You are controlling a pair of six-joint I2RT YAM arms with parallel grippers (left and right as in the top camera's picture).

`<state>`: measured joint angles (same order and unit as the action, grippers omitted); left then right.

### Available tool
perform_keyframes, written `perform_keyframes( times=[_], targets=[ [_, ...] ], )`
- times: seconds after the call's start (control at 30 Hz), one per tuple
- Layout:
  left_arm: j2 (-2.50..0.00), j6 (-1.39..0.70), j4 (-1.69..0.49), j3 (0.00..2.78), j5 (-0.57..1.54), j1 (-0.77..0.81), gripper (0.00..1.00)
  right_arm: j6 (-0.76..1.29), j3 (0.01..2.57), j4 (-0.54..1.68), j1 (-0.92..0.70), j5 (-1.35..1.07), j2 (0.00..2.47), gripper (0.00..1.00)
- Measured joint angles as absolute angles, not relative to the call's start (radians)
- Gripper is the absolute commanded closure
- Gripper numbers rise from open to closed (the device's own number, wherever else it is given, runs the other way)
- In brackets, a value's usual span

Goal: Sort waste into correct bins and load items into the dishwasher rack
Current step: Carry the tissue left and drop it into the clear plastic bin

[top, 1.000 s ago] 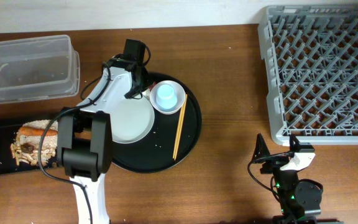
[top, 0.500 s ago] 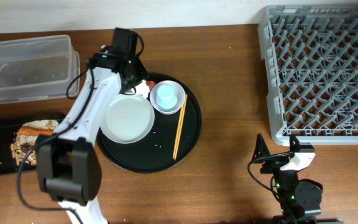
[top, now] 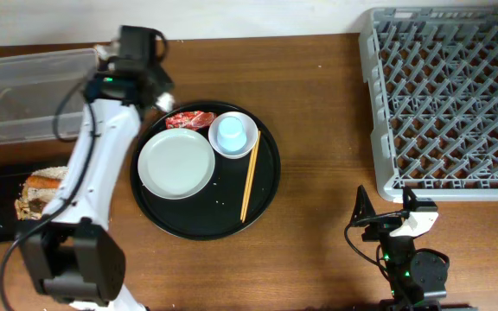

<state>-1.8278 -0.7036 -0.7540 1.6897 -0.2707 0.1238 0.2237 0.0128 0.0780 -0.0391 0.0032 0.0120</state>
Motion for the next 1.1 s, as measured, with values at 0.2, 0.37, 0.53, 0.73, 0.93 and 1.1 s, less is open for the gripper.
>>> perform_keyframes(
  times=[0.2, 0.37, 0.53, 0.73, 0.93, 1.1],
  targets=[
    [-1.823, -0.704, -0.620, 1.688, -0.414, 0.009, 0.99, 0.224, 0.013, 0.078, -0.039, 0.003, 0.012, 0.02],
    [-1.849, -0.704, -0.485, 1.689, -0.447, -0.086, 0.97, 0.224, 0.013, 0.078, -0.039, 0.004, 0.012, 0.02],
    [-1.944, -0.701, -0.392, 1.688, -0.454, -0.168, 0.92, 0.224, 0.013, 0.078, -0.039, 0.003, 0.012, 0.02],
    [-2.049, -0.588, -0.324, 1.686, -0.454, -0.226, 0.18, 0.224, 0.013, 0.078, -0.039, 0.003, 0.012, 0.02],
    [-2.051, -0.538, -0.309, 1.686, -0.454, -0.242, 0.01, 0.224, 0.013, 0.078, -0.039, 0.003, 0.012, 0.02],
    [-2.050, -0.529, -0.335, 1.686, -0.442, -0.237, 0.01, 0.224, 0.013, 0.078, -0.039, 0.004, 0.012, 0.02]
  ],
)
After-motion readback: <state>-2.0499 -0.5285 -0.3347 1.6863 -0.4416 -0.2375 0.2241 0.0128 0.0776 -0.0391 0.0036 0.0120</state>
